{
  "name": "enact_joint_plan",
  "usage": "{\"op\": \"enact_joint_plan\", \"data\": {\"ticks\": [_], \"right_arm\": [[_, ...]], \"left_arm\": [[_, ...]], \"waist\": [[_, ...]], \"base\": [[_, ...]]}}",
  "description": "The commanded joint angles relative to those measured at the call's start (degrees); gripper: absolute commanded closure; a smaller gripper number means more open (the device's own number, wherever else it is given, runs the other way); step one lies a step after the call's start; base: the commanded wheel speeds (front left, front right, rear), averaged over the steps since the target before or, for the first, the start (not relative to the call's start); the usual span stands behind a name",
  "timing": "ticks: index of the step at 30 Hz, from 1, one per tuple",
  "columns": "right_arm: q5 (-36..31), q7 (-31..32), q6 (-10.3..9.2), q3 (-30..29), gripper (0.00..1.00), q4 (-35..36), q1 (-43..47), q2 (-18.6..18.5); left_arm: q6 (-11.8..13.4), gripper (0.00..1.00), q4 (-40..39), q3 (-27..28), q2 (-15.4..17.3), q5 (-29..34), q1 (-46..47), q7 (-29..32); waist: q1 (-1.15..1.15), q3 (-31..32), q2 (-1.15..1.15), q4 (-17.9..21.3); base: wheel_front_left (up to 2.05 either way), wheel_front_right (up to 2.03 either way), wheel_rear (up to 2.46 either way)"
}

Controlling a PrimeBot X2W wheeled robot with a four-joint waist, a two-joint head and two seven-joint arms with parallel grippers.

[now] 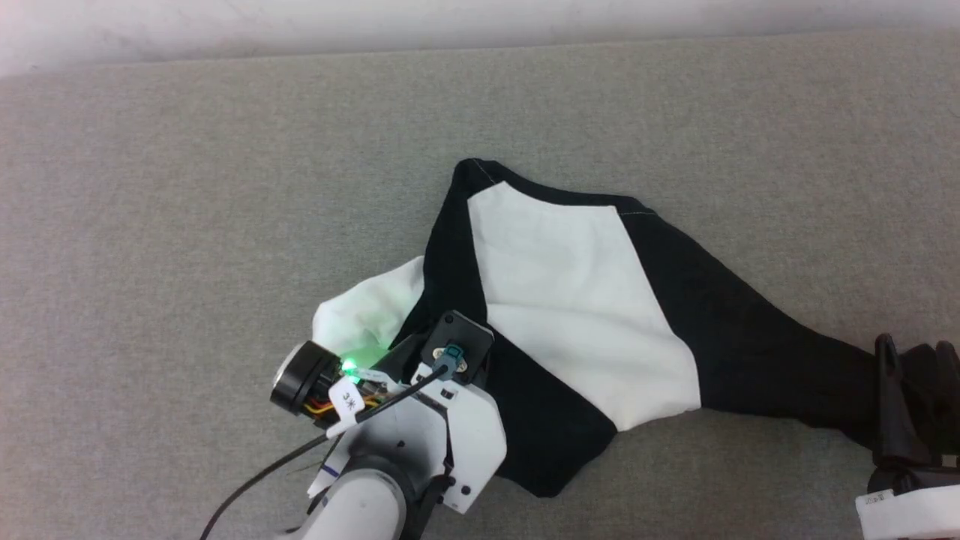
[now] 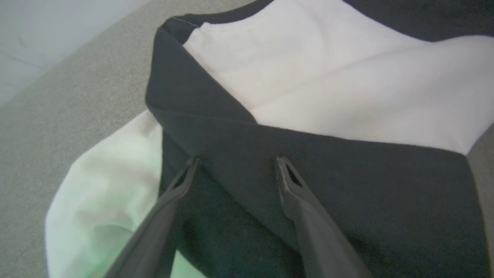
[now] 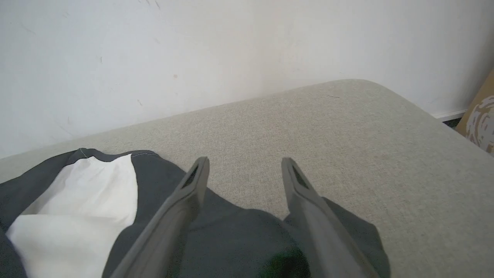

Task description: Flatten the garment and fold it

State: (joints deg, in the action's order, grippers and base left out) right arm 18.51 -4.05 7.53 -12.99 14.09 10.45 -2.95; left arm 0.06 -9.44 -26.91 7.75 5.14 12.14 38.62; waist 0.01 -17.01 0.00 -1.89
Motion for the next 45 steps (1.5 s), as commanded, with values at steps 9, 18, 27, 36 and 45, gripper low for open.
{"op": "enact_joint_plan", "data": {"ticks": [9, 18, 27, 36, 45], "right_arm": [[0.67, -1.07, -0.04, 0.13, 0.0, -1.6, -1.33, 0.07], [0.36, -0.58, -0.04, -0.29, 0.0, -1.74, -1.04, 0.07], [0.32, 0.15, -0.04, 0.26, 0.0, -1.31, -0.66, 0.07], [0.42, 0.48, -0.04, 0.52, 0.0, -1.41, -1.46, 0.07], [0.7, -0.14, -0.04, 0.7, 0.0, -2.58, -2.03, 0.07]], "left_arm": [[0.32, 1.0, -0.53, 0.45, 0.35, -2.54, -2.1, 0.32], [1.75, 1.0, -2.54, 1.97, -0.78, -5.23, -1.81, -3.44], [1.32, 0.0, -5.5, 1.52, -1.85, -9.85, -3.27, -0.81], [1.63, 0.0, -2.74, 1.3, -0.53, -9.45, -3.02, 4.42], [1.56, 1.0, -0.9, 1.03, -0.25, -10.21, -2.62, 5.96]], "waist": [[-0.01, 0.17, 0.0, 0.05], [-0.01, 1.95, 0.0, -1.67], [-0.01, 2.31, 0.0, -2.36], [-0.01, 0.0, 0.0, -1.04], [-0.01, -1.05, 0.0, -0.09]], "base": [[0.0, 0.0, 0.0], [0.0, 0.0, 0.0], [0.0, 0.0, 0.0], [0.0, 0.0, 0.0], [0.0, 0.0, 0.0]]}}
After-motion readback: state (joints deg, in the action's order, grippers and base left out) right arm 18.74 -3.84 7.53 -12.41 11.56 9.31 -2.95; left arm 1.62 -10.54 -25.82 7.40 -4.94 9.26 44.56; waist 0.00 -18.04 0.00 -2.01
